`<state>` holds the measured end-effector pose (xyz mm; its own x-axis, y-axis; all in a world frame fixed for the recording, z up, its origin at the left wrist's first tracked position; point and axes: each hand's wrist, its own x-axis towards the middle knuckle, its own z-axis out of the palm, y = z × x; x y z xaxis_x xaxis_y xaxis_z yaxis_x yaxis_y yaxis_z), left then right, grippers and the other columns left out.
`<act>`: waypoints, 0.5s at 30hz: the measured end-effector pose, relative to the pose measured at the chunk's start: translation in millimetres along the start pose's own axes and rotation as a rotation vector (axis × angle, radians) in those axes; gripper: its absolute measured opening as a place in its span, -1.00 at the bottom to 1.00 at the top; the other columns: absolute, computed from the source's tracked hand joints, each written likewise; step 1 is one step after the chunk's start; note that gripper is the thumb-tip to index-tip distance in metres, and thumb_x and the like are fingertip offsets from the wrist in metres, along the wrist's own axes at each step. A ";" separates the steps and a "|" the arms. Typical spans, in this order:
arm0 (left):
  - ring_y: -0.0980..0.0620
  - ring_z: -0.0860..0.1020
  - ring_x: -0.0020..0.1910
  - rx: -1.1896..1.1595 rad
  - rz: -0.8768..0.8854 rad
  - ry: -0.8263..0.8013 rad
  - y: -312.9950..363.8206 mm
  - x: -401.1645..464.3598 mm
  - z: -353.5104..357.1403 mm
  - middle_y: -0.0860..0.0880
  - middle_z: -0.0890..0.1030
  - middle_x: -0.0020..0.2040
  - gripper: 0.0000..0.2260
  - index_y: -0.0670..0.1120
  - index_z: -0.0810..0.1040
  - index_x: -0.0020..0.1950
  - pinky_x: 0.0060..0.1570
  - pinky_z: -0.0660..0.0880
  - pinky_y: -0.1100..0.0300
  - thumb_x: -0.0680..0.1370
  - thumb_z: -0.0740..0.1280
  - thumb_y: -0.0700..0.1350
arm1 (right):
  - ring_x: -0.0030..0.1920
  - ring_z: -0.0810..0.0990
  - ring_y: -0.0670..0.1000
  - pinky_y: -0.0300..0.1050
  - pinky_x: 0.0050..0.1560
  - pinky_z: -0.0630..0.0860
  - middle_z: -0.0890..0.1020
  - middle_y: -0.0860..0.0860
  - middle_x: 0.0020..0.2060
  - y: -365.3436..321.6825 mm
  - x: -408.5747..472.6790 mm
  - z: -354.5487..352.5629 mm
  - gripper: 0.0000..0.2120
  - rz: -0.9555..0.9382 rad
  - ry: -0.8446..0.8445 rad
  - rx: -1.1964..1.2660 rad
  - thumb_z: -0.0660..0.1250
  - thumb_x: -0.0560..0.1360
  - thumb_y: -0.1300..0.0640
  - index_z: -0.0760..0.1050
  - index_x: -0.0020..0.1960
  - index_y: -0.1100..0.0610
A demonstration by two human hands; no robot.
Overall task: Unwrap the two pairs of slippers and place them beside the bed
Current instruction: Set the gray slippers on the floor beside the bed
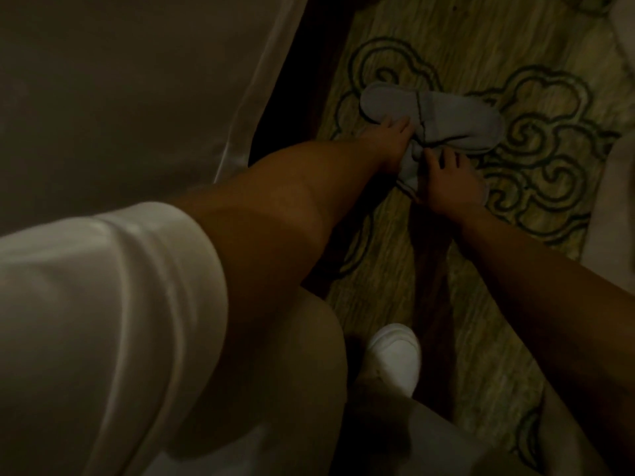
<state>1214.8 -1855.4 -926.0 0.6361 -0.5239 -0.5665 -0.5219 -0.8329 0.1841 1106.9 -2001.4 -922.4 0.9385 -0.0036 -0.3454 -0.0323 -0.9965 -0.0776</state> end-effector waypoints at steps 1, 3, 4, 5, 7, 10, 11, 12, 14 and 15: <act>-0.29 0.05 0.58 -0.004 0.008 -0.014 -1.9 -0.6 -1.9 -0.16 0.01 0.63 -0.15 -0.13 -0.08 0.64 0.49 0.19 -0.19 0.55 0.34 0.12 | 0.31 0.42 0.38 0.23 0.18 0.43 0.35 0.37 0.40 0.7 -1.0 0.0 -0.21 0.000 -0.006 0.011 0.47 0.45 -0.04 0.22 0.55 0.19; -0.26 0.10 0.57 0.001 0.041 -0.008 -5.9 -3.3 -3.3 -0.17 0.05 0.62 -0.18 -0.12 -0.04 0.64 0.49 0.21 -0.16 0.55 0.35 0.10 | 0.33 0.41 0.38 0.22 0.24 0.42 0.31 0.36 0.44 1.7 -3.2 -1.3 -0.15 0.001 -0.036 0.027 0.50 0.41 -0.06 0.20 0.56 0.17; -0.25 0.15 0.55 0.004 0.059 0.006 -7.4 -6.1 -4.5 -0.18 0.09 0.61 -0.20 -0.12 0.01 0.64 0.48 0.23 -0.14 0.55 0.35 0.10 | 0.33 0.41 0.38 0.22 0.25 0.42 0.30 0.36 0.44 3.6 -3.9 -2.3 -0.13 -0.001 -0.045 0.042 0.52 0.40 -0.06 0.20 0.56 0.17; -0.25 0.21 0.52 0.004 0.068 0.022 -9.3 -8.2 -5.4 -0.19 0.14 0.59 -0.23 -0.12 0.06 0.63 0.46 0.27 -0.12 0.55 0.35 0.10 | 0.33 0.41 0.38 0.23 0.25 0.41 0.30 0.35 0.44 5.3 -4.4 -4.5 -0.12 -0.006 -0.053 0.058 0.52 0.39 -0.05 0.19 0.56 0.17; -0.26 0.32 0.45 0.009 0.076 0.052 -15.8 -13.1 -4.3 -0.22 0.24 0.54 -0.30 -0.14 0.16 0.59 0.40 0.34 -0.10 0.54 0.34 0.08 | 0.37 0.38 0.37 0.23 0.30 0.40 0.29 0.33 0.46 5.1 -7.0 -8.8 -0.12 0.005 -0.057 0.074 0.52 0.40 -0.04 0.17 0.57 0.16; -0.28 0.38 0.40 0.018 0.077 0.075 -19.2 -23.3 -4.6 -0.25 0.29 0.49 -0.39 -0.20 0.27 0.53 0.34 0.35 -0.03 0.56 0.33 0.03 | 0.42 0.34 0.35 0.22 0.34 0.39 0.29 0.30 0.48 9.9 -13.2 -15.9 -0.12 0.052 -0.035 0.073 0.49 0.41 -0.06 0.17 0.59 0.13; -0.29 0.41 0.37 0.020 0.070 0.085 -20.4 -28.6 -6.0 -0.26 0.31 0.47 -0.42 -0.20 0.29 0.50 0.30 0.38 -0.01 0.56 0.33 0.03 | 0.40 0.36 0.35 0.22 0.32 0.43 0.31 0.30 0.47 11.2 -15.6 -20.6 -0.15 0.058 0.012 0.069 0.48 0.40 -0.06 0.19 0.58 0.13; -0.30 0.44 0.33 0.011 0.054 0.101 -21.9 -32.9 -6.3 -0.26 0.32 0.46 -0.44 -0.20 0.32 0.48 0.27 0.40 -0.01 0.56 0.33 0.02 | 0.36 0.40 0.36 0.23 0.26 0.47 0.34 0.29 0.46 12.7 -17.7 -25.3 -0.20 0.067 0.068 0.068 0.45 0.41 -0.07 0.23 0.56 0.12; -0.31 0.45 0.32 -0.007 0.028 0.137 -26.2 -41.3 -5.8 -0.27 0.33 0.45 -0.47 -0.20 0.34 0.46 0.27 0.40 -0.03 0.56 0.32 0.01 | 0.29 0.46 0.37 0.22 0.17 0.51 0.39 0.29 0.42 16.1 -21.3 -34.4 -0.29 0.099 0.139 0.079 0.39 0.44 -0.06 0.28 0.50 0.14; -0.30 0.43 0.34 -0.026 0.009 0.137 -27.5 -46.3 -6.0 -0.27 0.32 0.46 -0.47 -0.19 0.34 0.47 0.29 0.39 -0.03 0.56 0.33 0.00 | 0.29 0.46 0.37 0.21 0.18 0.51 0.40 0.30 0.40 16.9 -22.2 -40.5 -0.30 0.125 0.117 0.105 0.40 0.44 -0.04 0.28 0.49 0.17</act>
<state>1203.1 -1809.3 -900.0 0.7038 -0.5495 -0.4502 -0.5145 -0.8313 0.2105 1099.4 -2021.6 -878.2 0.9582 -0.1429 -0.2480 -0.1814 -0.9734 -0.1400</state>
